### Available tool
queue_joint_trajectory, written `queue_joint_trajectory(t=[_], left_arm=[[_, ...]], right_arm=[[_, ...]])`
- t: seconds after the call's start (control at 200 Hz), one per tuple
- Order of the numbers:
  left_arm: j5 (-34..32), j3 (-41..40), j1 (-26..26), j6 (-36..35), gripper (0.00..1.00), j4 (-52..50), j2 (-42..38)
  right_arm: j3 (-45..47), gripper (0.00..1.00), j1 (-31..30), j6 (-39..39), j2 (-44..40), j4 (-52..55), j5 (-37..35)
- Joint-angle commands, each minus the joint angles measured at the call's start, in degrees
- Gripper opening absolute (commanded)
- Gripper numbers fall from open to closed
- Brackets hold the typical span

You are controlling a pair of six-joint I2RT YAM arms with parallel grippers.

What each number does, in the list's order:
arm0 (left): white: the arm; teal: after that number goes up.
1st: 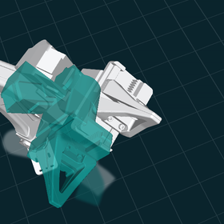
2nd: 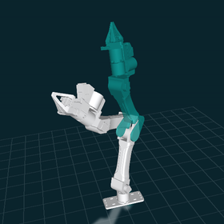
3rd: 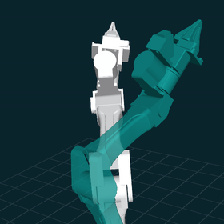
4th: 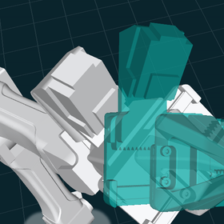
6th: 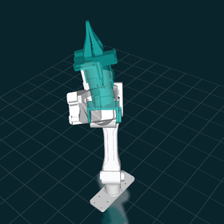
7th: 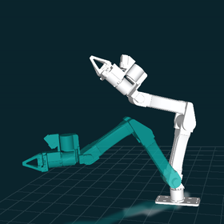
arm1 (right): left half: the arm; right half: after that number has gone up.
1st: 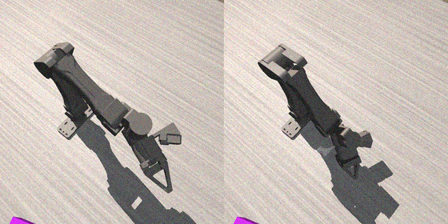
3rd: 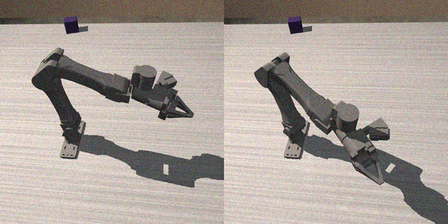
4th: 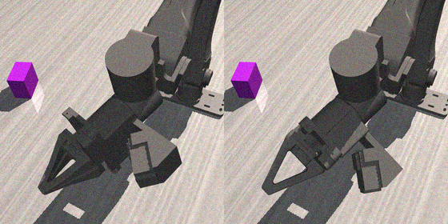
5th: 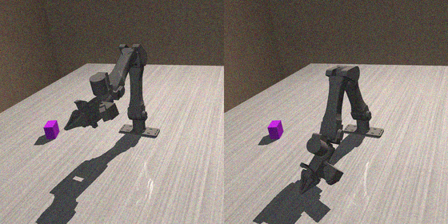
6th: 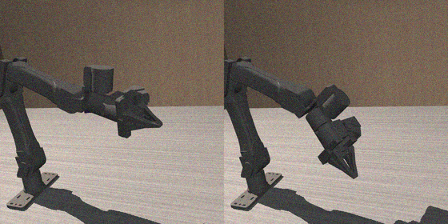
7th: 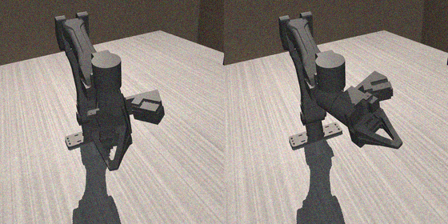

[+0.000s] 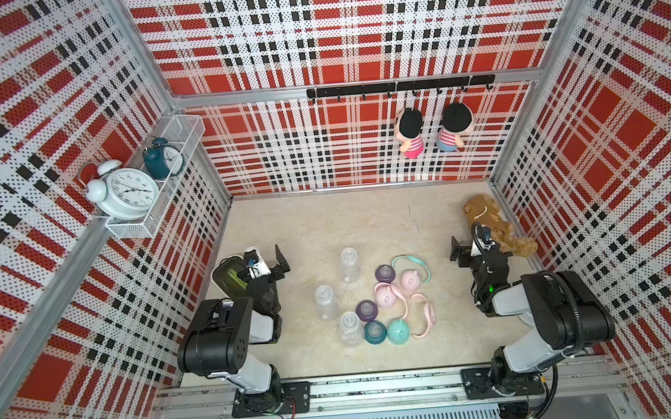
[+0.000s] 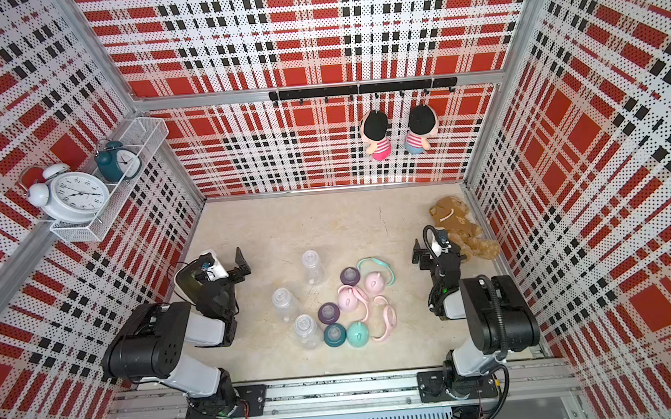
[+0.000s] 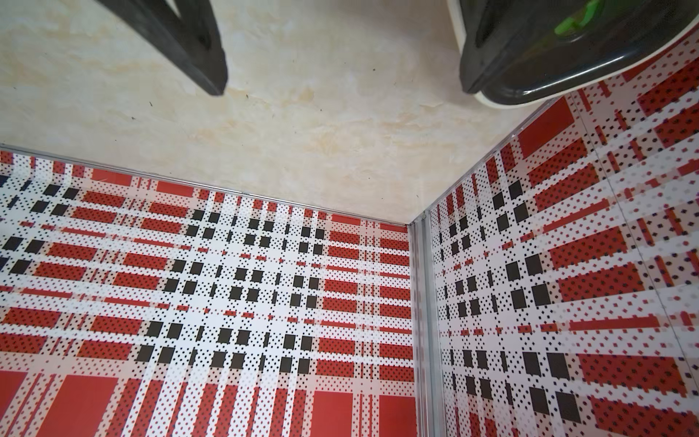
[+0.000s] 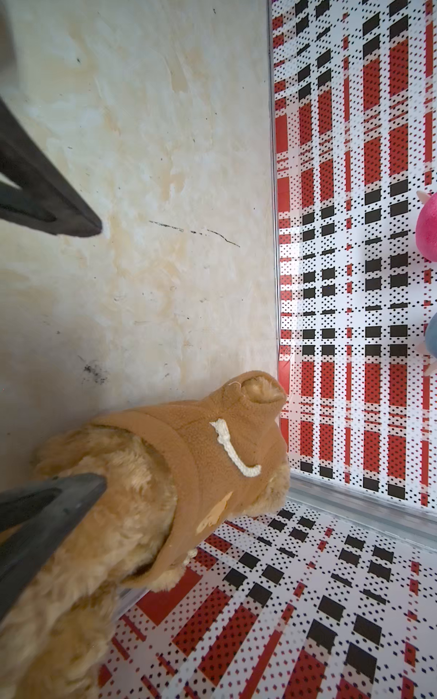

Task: Assemble the baby bottles
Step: Pick up the baby bottle from the center of the board.

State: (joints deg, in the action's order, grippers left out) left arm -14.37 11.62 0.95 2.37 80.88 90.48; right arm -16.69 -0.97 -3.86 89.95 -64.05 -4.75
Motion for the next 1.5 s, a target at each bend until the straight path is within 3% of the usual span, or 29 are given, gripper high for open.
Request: queue_joint_trajectory(t=[0.0,0.797,0.917,1.012,1.183,1.338,1.498], left_arm=[[0.30,0.34,-0.06,0.09,0.98,-0.20,-0.10],[-1.79,0.47,1.00,-0.50,0.98,-0.35,-0.21],[-8.11,1.85,3.25,-1.50,0.98,-4.82,-3.20],[-15.96,5.06,6.08,-2.54,0.98,-11.77,-5.64],[-29.85,10.62,15.62,-8.60,0.98,-17.32,-8.24],[-26.08,19.49,18.97,-2.05,0.98,-35.08,-13.92],[-23.16,26.97,22.88,1.05,0.98,-47.91,-19.87]], right_arm=[[-0.31,1.00,-0.35,0.61,-0.06,-1.43,0.01],[-0.35,1.00,-0.43,0.69,-0.17,-1.45,-0.17],[-4.42,1.00,-0.96,0.89,-6.52,11.18,-2.02],[-4.11,1.00,-2.35,1.53,-11.54,13.89,-4.51],[-8.46,1.00,-5.02,-1.54,-21.46,28.29,-2.78],[-19.94,1.00,-9.84,-5.45,-23.13,47.21,-0.02],[-35.12,1.00,-18.29,-9.14,-17.31,65.90,-0.78]])
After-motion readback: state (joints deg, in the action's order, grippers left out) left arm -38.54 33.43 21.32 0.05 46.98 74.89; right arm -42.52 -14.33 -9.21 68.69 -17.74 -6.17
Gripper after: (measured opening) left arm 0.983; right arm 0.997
